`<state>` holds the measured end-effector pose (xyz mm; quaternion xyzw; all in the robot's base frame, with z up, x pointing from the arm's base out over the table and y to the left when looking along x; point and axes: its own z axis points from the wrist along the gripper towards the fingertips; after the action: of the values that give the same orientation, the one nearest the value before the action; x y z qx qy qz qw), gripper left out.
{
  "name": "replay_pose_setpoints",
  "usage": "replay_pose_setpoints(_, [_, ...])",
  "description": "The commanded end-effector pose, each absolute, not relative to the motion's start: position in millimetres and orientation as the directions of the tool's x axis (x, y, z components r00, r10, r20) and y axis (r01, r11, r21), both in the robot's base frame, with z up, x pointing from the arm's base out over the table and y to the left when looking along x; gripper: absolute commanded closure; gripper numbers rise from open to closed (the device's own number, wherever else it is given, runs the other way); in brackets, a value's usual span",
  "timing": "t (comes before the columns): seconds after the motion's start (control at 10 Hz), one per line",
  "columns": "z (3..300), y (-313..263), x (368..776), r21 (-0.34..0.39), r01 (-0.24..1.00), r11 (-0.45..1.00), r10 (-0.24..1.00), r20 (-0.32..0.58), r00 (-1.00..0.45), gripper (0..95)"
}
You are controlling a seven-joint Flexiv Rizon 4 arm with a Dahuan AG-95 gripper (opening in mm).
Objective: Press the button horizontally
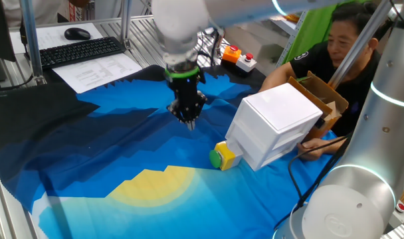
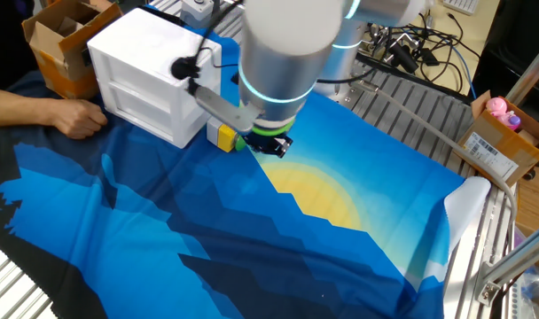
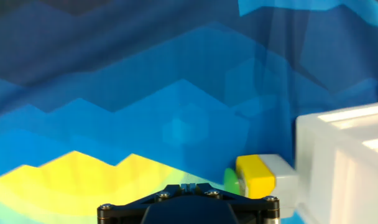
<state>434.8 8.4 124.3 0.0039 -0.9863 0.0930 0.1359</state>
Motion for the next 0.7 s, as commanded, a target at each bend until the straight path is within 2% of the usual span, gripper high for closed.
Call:
replay_pose_setpoints(0.1, [108.5,-3.4,425.7,-0.157,-0.051,0.986,-0.012,0.235,-0.972,95.0])
replay_pose_setpoints(0.7, [72.8,-23.1,410.4,-0.149,-0.070,0.986,-0.042,0.187,-0.981,95.0])
